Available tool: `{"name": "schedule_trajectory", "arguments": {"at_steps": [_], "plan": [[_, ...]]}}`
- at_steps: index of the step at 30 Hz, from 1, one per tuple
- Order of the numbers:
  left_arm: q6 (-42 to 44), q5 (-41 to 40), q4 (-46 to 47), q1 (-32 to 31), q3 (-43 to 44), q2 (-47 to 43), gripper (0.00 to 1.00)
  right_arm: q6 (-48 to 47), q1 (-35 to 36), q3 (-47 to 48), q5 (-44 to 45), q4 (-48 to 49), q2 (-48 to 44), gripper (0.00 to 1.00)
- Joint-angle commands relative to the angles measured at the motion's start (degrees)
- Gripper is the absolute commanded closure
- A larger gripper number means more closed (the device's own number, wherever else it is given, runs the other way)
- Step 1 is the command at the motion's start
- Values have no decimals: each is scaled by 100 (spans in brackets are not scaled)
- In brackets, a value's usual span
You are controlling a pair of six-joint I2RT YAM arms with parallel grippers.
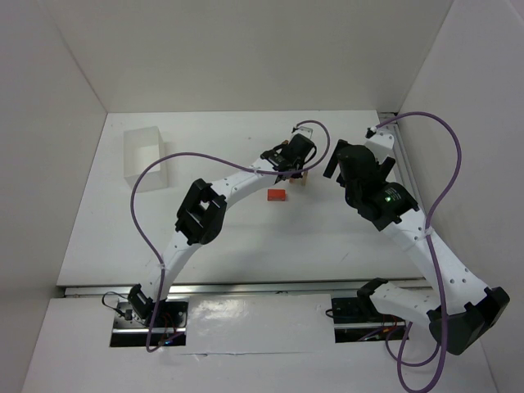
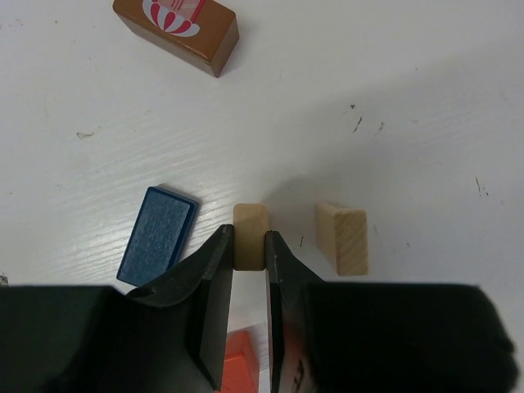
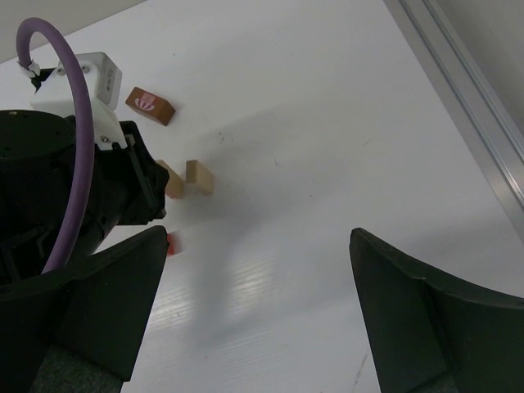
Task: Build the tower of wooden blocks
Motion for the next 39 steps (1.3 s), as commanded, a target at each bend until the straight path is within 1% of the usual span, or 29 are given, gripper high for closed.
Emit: {"name": "schedule_trajectory", "arguments": {"at_steps": [1,2,3,5,7,10,16,18,23,25,29,33,36,38,39], "plan": [[52,44,63,24,15,62,71,13,-36,23,47,-26,-64,1],[52,44,63,24,15,62,59,13,-36,23,47,-26,-64,1],[52,44,63,24,15,62,52,13,-36,23,47,-26,-64,1],[52,44,63,24,15,62,42,13,-36,23,47,-26,-64,1],[52,44,63,24,15,62,41,13,-36,23,47,-26,-64,1],[52,44,63,24,15,9,35,13,-36,23,47,-26,-64,1],[105,-8,11,24,-38,-175,35,13,-36,23,-6,-26,-2,1],[157,-61,10,24,-90,-315,31,13,-36,23,-6,-26,-2,1],[158,-202,10,24,-327,-667,28,13,-36,23,-58,-26,51,1],[158,-333,10,24,-424,-886,23,13,-36,23,-111,-26,51,1],[105,-334,-51,137,-574,-1220,22,13,-36,23,-216,27,103,1],[-35,52,-51,270,-960,-1590,21,13,-36,23,-217,79,103,1],[-36,237,1,384,-1075,-1783,21,13,-36,-30,-269,79,156,1],[69,422,1,454,-1145,-1784,20,13,-36,-30,-269,79,156,1],[70,492,-112,602,-1145,-1731,20,13,-36,-30,-321,79,156,1]]}}
